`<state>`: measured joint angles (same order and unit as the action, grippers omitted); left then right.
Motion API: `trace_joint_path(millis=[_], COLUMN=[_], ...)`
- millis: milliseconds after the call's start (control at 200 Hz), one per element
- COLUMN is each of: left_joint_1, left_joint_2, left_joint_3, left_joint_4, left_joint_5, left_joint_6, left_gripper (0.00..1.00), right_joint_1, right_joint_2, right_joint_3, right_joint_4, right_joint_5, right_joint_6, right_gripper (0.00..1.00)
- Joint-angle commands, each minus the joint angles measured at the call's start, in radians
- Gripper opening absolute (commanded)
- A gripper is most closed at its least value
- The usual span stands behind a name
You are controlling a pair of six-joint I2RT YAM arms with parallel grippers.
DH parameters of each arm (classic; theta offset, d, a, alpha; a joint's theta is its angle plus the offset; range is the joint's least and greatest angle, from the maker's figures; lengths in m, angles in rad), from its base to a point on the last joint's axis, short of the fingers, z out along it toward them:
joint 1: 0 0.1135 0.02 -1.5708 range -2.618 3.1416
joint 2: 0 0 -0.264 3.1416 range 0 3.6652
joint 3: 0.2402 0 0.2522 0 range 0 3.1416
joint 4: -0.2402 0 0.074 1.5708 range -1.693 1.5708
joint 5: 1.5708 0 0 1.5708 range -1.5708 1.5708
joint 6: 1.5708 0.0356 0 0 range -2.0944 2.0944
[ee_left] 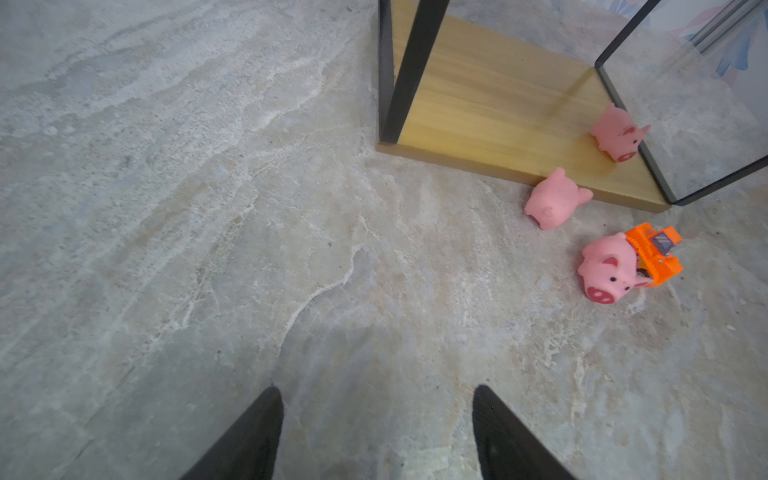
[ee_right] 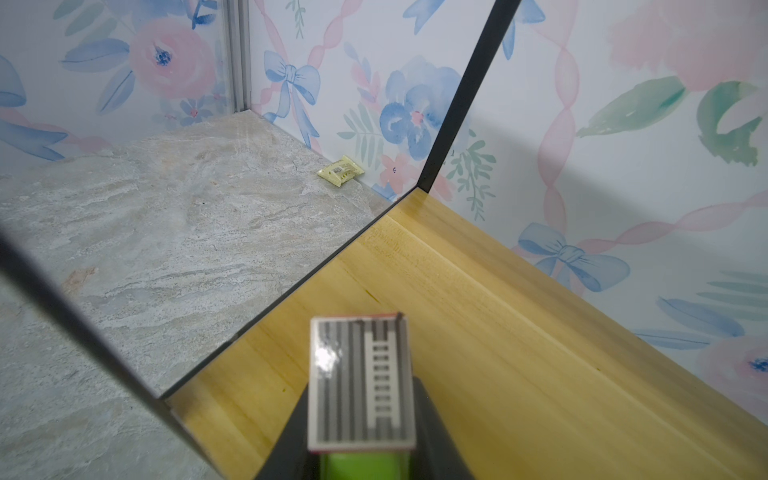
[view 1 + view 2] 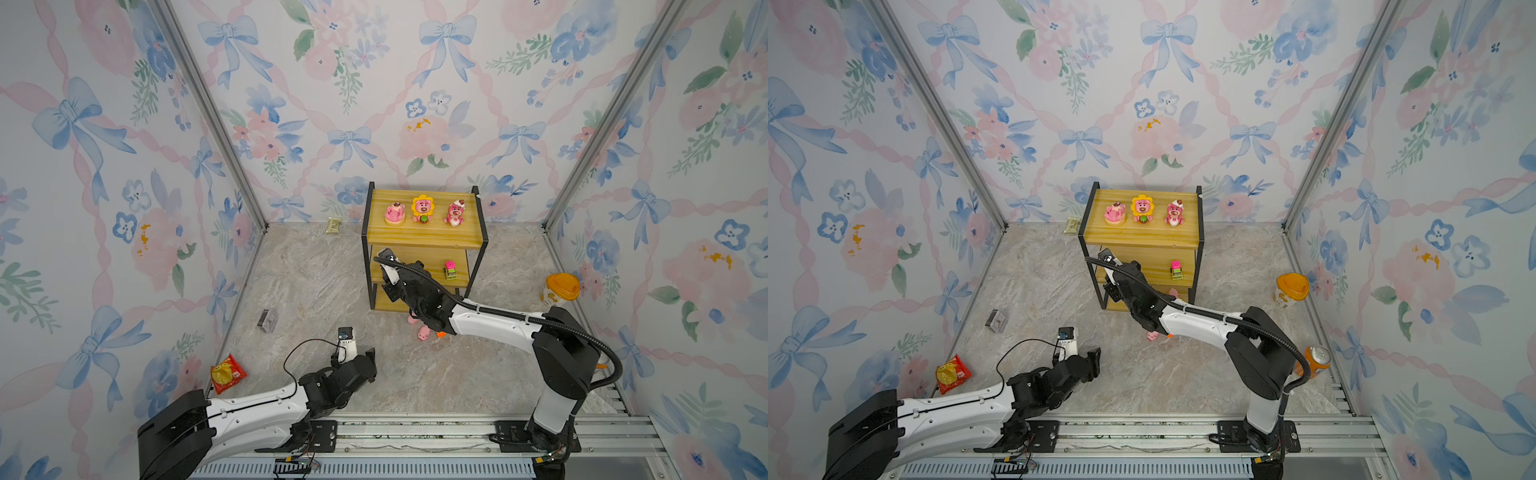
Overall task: Place and organize the plastic toys onto the shelf
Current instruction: 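Lower the ladder truck onto the middle shelf and open the right gripper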
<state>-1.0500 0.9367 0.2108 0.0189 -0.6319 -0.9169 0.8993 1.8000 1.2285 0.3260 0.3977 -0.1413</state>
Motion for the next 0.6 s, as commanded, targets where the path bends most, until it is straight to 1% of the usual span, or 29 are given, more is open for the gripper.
trace_joint_path(millis=[0,440,510,555,595], left_joint_1=[0.009,0.015,0.016,0.016,0.016], left_joint_2=[0.007,0.021,0.024,0.024,0.025], left_joint_3=[0.003,0.016,0.019,0.021,0.022], left_joint_4=[-0.019,-0.019,-0.019,-0.019,-0.019], left_joint_5=[-0.016,-0.014,-0.012,-0.011,-0.01], left_joint_6=[0.021,0.025,0.028,0.03,0.03], left_gripper=[0.73,0.73,0.73,0.73,0.74], right_joint_1=[-0.016,-0.049,-0.05,-0.05,-0.049], right_joint_2=[0.016,0.045,0.045,0.043,0.042], right_joint_3=[0.032,0.062,0.06,0.058,0.057], right_joint_4=[0.009,-0.011,-0.014,-0.014,-0.013], right_joint_5=[0.004,-0.011,-0.012,-0.013,-0.012], right_joint_6=[0.016,0.008,0.008,0.011,0.012], right_gripper=[0.2,0.21,0.22,0.26,0.28])
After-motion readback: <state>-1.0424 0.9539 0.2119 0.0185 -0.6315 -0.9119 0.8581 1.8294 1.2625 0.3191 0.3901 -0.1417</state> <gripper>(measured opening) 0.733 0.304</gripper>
